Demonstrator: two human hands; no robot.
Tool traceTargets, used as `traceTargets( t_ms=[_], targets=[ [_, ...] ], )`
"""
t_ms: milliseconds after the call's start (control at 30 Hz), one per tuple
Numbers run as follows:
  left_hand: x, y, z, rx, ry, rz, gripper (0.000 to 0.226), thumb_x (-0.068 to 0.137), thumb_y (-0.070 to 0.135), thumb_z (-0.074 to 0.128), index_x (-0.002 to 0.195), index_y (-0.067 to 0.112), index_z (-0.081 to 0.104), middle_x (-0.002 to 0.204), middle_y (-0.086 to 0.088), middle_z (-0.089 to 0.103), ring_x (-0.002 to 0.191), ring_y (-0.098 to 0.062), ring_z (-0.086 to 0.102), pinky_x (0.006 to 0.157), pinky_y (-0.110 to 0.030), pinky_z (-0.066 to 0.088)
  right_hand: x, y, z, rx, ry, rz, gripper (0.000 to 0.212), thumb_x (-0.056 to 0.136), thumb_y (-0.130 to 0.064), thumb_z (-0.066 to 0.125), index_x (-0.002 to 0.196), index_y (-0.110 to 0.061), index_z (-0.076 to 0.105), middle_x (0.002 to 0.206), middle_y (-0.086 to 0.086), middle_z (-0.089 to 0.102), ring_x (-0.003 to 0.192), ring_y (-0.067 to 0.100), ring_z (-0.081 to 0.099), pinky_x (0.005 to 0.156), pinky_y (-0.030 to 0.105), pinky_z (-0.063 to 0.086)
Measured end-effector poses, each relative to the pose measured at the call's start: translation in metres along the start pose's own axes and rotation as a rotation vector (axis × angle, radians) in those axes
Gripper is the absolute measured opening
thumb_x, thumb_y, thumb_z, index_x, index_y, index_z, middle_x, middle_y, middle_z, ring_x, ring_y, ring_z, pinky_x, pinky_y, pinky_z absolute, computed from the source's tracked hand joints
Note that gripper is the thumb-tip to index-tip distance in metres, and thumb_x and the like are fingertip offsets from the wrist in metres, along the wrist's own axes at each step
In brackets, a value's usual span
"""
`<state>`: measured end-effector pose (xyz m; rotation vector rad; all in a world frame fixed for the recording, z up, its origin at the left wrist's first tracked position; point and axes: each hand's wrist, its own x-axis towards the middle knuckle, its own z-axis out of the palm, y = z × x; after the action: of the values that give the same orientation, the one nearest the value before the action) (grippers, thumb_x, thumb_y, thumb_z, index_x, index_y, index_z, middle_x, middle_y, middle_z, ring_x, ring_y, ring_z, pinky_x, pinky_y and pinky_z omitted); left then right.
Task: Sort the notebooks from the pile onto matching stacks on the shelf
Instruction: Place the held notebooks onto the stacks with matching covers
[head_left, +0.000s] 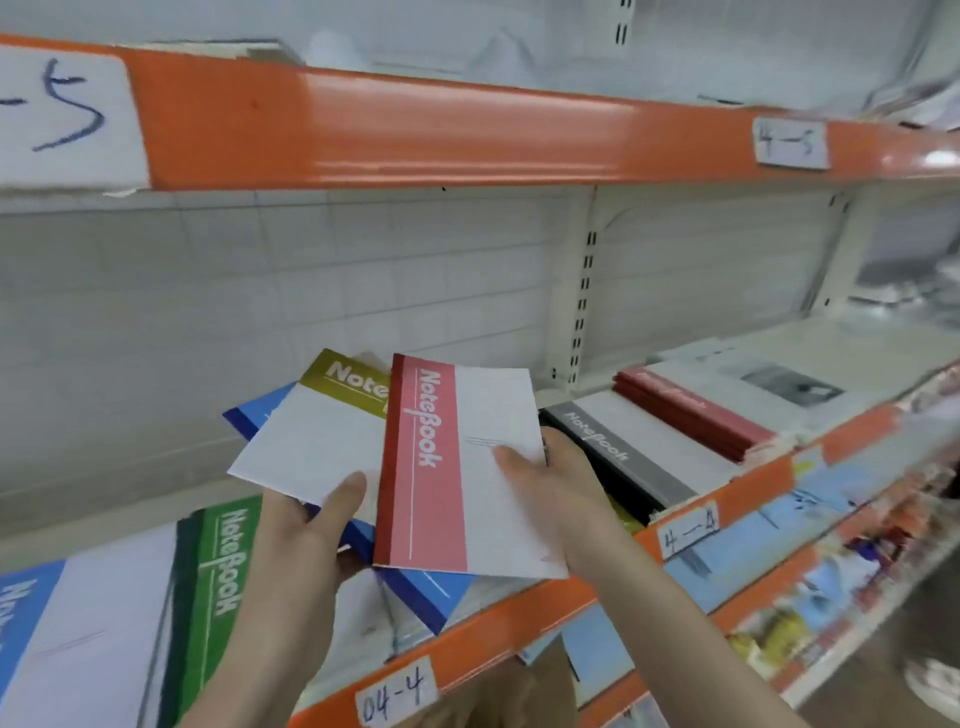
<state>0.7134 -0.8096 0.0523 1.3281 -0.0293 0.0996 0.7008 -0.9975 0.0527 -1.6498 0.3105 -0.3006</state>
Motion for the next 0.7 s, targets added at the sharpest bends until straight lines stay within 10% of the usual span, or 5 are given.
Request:
traceTargets(
  t_ms=[400, 500, 700],
  targets=[
    [0.01, -0.036, 0.113, -0.106, 0.075, -0.003, 0.028, 0.098, 0.021, 0.051, 0.125, 0.027, 0.052, 0.11, 0.011, 0.064, 0.106, -0.013, 0.06, 0.082, -0.038, 0.049, 0.067, 0.029, -0.185, -0.353, 0.061, -0.039, 0.021, 0.094, -0.01, 0.041, 0.102, -0.005, 0.06, 0.095, 0.023, 0.063, 0.071, 0.025, 0.054, 0.062, 0.029, 0.036],
    [0.017, -0.044, 0.127, -0.036, 0.121, 0.025, 0.026, 0.099, 0.023, 0.049, 0.124, 0.026, 0.053, 0.117, 0.011, 0.062, 0.116, -0.015, 0.055, 0.102, -0.043, 0.041, 0.089, 0.026, -0.228, -0.341, 0.146, -0.088, 0.023, 0.095, -0.008, 0.042, 0.1, -0.01, 0.064, 0.091, 0.017, 0.066, 0.073, 0.026, 0.059, 0.06, 0.026, 0.037],
    [0.024, -0.049, 0.16, 0.011, 0.2, -0.003, 0.023, 0.1, 0.028, 0.049, 0.122, 0.028, 0.054, 0.117, 0.011, 0.061, 0.112, -0.019, 0.056, 0.094, -0.042, 0.044, 0.161, 0.027, -0.3, -0.47, 0.249, -0.231, 0.029, 0.094, 0.003, 0.035, 0.095, -0.01, 0.061, 0.076, 0.005, 0.054, 0.067, 0.017, 0.042, 0.056, 0.029, 0.026]
  ],
)
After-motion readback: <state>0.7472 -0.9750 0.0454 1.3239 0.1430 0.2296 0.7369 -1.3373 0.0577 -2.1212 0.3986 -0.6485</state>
